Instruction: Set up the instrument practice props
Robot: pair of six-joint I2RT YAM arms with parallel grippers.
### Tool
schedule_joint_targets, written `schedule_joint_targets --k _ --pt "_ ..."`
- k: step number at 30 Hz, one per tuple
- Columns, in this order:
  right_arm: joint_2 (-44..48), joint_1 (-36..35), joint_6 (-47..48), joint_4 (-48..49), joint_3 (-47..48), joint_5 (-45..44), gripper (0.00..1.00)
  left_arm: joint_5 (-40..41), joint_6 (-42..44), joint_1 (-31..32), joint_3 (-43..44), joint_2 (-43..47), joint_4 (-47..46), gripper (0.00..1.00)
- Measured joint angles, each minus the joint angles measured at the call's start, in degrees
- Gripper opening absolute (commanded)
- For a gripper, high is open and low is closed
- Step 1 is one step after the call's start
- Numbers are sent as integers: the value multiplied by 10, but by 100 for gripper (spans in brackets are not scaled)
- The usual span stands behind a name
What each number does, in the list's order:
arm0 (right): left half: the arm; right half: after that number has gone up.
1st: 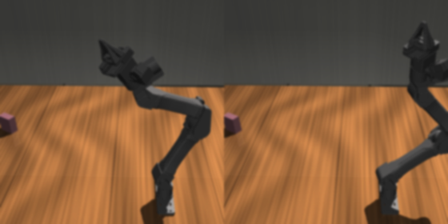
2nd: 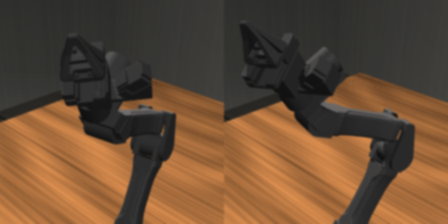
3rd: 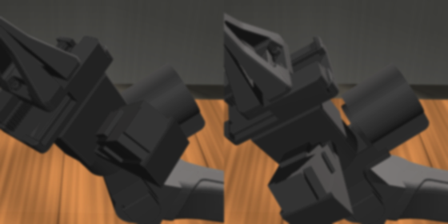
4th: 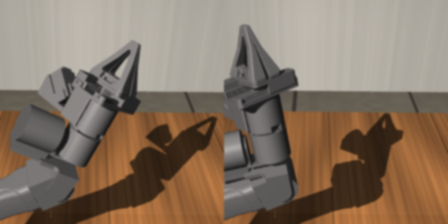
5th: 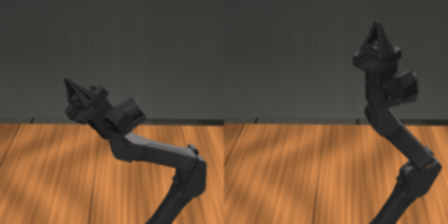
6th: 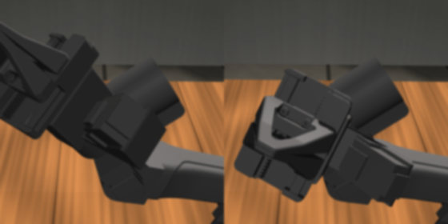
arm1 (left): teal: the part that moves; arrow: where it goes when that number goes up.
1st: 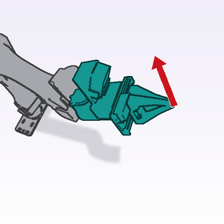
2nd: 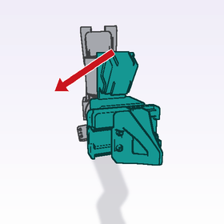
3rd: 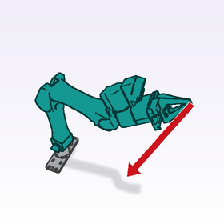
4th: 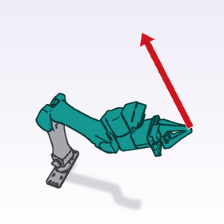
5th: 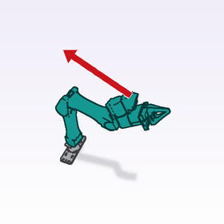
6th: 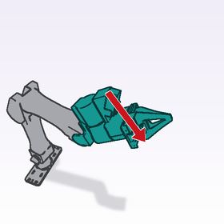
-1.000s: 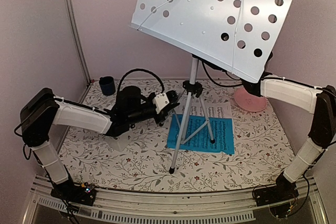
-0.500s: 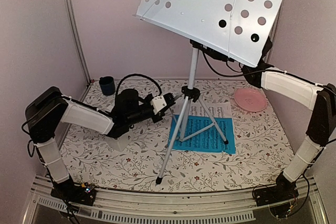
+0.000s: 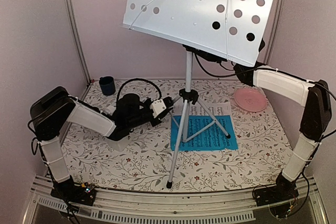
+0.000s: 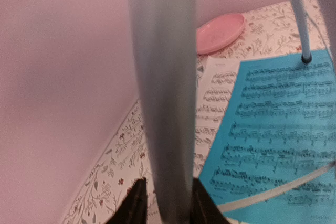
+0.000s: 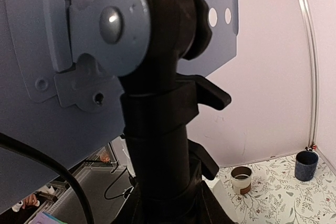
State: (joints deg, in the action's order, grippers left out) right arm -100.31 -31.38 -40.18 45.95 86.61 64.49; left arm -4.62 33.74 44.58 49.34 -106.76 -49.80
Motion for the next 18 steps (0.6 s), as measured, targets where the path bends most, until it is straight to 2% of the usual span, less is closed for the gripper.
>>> schedule_joint_targets --k 1,3,4,11,18 --pt "0 -3 -5 2 4 5 0 -3 0 -3 -8 -1 2 50" --pt "-2 -9 -9 9 5 13 0 -4 -10 -3 -17 8 4 74" --pt "-3 -12 -10 14 6 21 0 -2 -16 -3 -23 15 7 78" --pt "-20 -31 -54 56 31 65 0 -9 -70 1 -78 100 47 82" --pt "-20 -35 -70 92 39 93 0 -1 -94 2 -87 144 100 93"
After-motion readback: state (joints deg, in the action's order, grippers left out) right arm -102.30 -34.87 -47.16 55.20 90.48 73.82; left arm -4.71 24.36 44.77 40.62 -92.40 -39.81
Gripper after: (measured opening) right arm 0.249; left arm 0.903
